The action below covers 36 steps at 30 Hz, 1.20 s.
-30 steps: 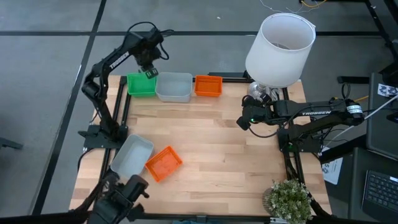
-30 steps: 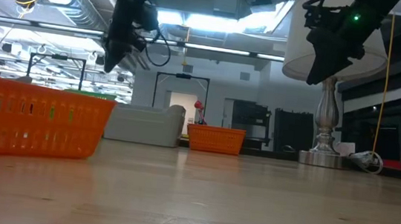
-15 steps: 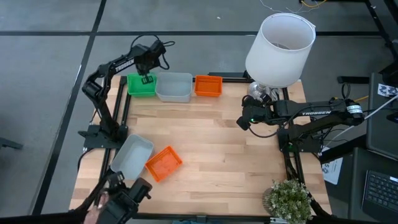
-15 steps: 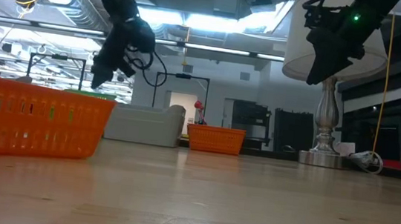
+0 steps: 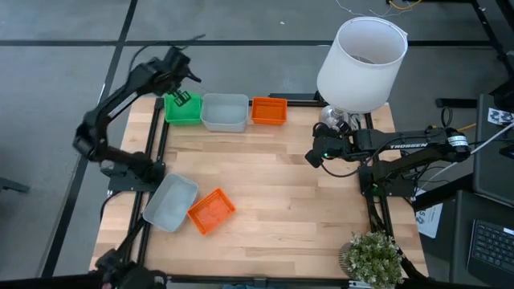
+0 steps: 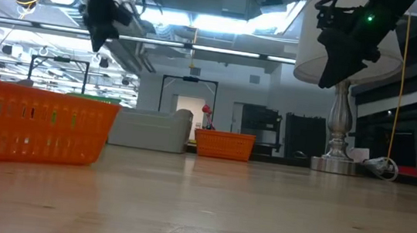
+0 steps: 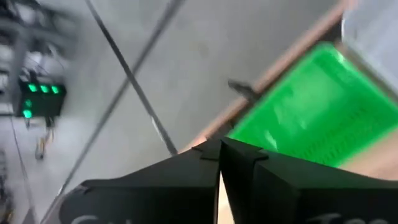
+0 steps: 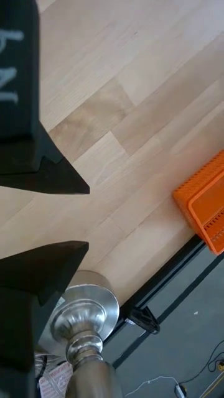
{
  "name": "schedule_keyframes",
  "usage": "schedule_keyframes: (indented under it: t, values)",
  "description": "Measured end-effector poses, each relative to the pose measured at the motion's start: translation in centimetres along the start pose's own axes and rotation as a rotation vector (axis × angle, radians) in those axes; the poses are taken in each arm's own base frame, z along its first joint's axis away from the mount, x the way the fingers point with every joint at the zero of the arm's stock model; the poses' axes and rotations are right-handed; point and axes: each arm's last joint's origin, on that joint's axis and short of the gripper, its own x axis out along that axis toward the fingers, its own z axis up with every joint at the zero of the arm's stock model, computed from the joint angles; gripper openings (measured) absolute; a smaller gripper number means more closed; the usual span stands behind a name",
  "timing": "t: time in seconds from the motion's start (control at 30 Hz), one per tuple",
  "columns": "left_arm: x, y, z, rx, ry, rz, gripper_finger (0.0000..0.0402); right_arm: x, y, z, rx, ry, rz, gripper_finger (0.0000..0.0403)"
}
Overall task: Stack baskets by color
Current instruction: Stack the bottom green bin on top of the top green bin, then adjust the stacked gray bins
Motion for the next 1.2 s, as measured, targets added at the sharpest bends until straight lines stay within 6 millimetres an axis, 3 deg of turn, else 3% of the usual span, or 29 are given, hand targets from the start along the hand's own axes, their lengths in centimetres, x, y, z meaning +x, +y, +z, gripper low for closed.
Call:
schedule_keyframes:
  t: [0.1,0.23,0.47,0.77,1.0,1.2]
  values:
    - [0.3,-0.9,-1.4,0.064,-0.074,-0.011,0.0001,0.0,0.0,0.0,0.0,0.0,0.0,0.0134]
    - [3.4,-3.6,-2.8,0.137,-0.085,-0.091,0.0001,0.0,0.0,0.0,-0.001,0.0,0.0,0.0134]
    - [7.7,-5.4,-1.5,0.076,-0.203,0.099,0.0,0.0,0.0,0.0,-0.003,0.0,0.0,0.0134]
    - [12.6,-8.0,-1.1,0.176,-0.049,0.102,0.0,0.0,0.0,0.0,-0.004,0.0,0.0,0.0134]
    - [13.4,-8.4,-0.9,0.174,-0.042,0.116,0.0,0.0,0.0,0.0,-0.004,0.0,-0.001,0.0134]
    - [10.3,-7.3,-0.8,0.15,-0.081,0.156,0.0,0.0,0.0,0.0,-0.002,0.0,-0.001,0.0134]
